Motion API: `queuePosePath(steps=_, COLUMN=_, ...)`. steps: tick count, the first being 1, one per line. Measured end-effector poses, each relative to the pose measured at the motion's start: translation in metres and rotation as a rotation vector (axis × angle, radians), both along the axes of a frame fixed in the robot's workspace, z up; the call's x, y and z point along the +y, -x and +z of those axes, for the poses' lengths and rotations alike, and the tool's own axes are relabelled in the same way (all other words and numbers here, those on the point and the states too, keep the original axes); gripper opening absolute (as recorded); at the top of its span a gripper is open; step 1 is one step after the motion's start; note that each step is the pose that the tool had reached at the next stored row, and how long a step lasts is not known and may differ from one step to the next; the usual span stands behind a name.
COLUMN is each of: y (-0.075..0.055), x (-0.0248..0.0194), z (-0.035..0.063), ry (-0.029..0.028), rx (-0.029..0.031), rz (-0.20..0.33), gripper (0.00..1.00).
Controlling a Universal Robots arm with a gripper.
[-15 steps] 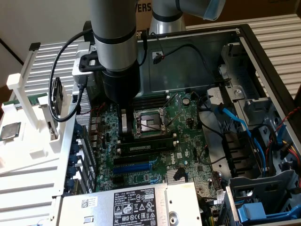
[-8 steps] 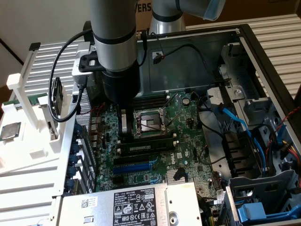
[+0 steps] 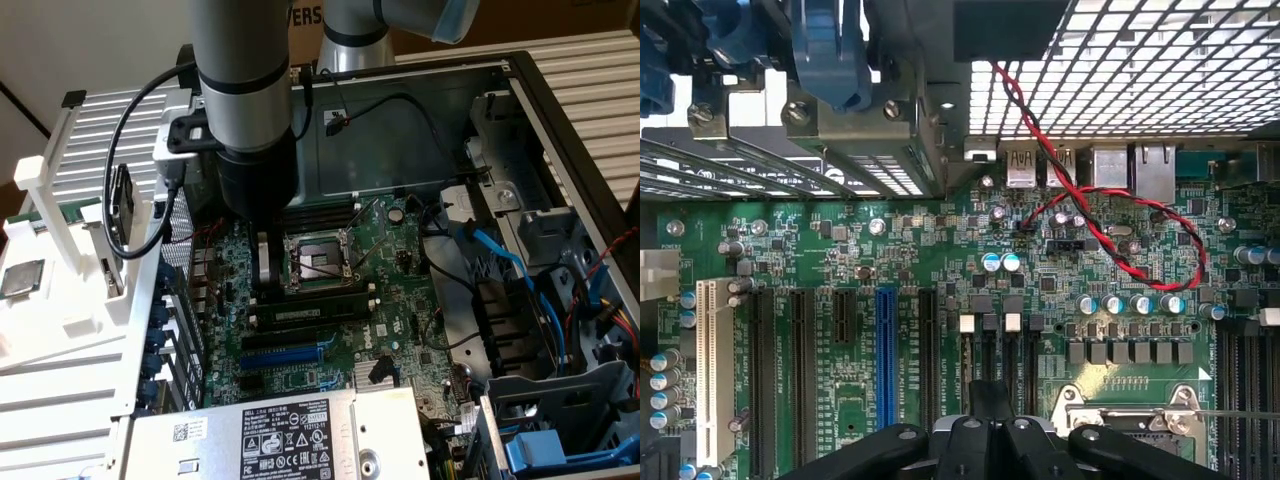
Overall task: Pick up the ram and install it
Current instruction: 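Press down the ram until it locks into place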
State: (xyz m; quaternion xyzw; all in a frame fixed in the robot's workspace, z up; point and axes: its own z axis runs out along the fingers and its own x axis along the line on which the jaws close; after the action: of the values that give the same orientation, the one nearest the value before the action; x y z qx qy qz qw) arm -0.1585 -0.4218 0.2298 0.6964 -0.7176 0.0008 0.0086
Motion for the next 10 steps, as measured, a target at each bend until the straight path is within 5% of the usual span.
queuePosePath(steps=10, y=0.0007, x=-0.0027, z=0.0072, ry=0.0, rx=0.0, rz=0.0, gripper=0.11)
